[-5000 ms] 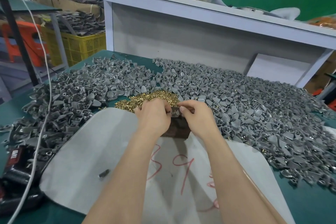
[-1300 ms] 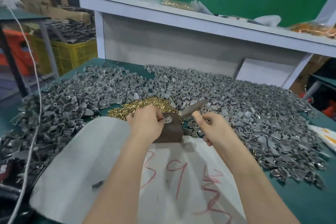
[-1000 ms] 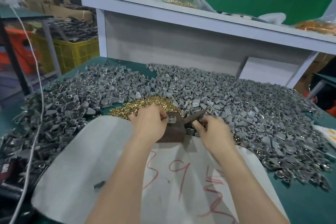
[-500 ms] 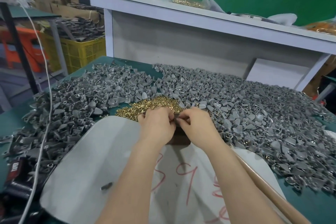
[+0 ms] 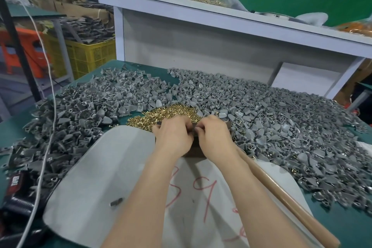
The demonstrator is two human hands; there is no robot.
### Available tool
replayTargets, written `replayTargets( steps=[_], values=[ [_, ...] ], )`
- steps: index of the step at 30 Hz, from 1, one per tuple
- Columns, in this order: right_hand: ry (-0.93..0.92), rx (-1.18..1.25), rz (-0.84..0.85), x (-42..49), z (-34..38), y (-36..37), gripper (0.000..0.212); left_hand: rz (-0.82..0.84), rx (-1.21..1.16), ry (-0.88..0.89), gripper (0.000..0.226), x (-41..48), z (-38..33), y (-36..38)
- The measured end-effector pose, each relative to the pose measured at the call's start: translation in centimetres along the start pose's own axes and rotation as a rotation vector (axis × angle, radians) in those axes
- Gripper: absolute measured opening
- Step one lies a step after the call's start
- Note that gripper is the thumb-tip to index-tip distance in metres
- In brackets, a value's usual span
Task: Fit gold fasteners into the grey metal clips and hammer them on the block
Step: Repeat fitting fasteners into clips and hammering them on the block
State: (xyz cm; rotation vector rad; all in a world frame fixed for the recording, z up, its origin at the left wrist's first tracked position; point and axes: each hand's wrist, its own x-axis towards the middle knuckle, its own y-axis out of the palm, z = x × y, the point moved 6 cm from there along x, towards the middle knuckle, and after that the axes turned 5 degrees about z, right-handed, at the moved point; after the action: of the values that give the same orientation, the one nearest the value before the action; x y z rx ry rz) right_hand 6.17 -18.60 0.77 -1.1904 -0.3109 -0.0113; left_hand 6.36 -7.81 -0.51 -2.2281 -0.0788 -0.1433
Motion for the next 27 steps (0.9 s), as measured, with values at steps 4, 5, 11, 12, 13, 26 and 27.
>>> replayTargets(
  steps=[4, 5, 11, 12, 13, 26, 27],
  values=[
    [-0.058, 0.091, 0.016, -0.4, -0.5, -0.3, 0.013, -0.001, -0.042, -0.022, 0.012, 0.0, 0.2, -0.1],
    [-0.082, 0.117, 0.020, -0.6, -0.5, -0.3, 0.012, -0.005, -0.062, -0.020, 0.012, 0.0, 0.2, -0.2],
    [0.256, 0.341, -0.276, 1.9, -5.9, -4.6, 0.010, -0.135, -0.366, -0.014, 0.018, 0.0, 0.1, -1.5],
    [0.380, 0.398, -0.387, 2.4, -7.8, -5.9, 0.021, -0.209, -0.451, -0.033, 0.021, 0.0, 0.6, -2.1],
    [0.491, 0.396, -0.424, 2.8, -9.2, -6.8, 0.039, -0.289, -0.558, -0.063, 0.020, 0.0, 1.1, -2.7],
    [0.011, -0.120, 0.487, 11.8, 6.6, 8.9, 0.042, -0.653, -1.427, -0.442, 0.020, -0.6, 6.1, -3.0],
    [0.037, -0.183, 0.523, 12.0, 6.7, 9.6, 0.046, -0.660, -1.437, -0.441, 0.020, -0.5, 6.1, -3.0]
  ],
)
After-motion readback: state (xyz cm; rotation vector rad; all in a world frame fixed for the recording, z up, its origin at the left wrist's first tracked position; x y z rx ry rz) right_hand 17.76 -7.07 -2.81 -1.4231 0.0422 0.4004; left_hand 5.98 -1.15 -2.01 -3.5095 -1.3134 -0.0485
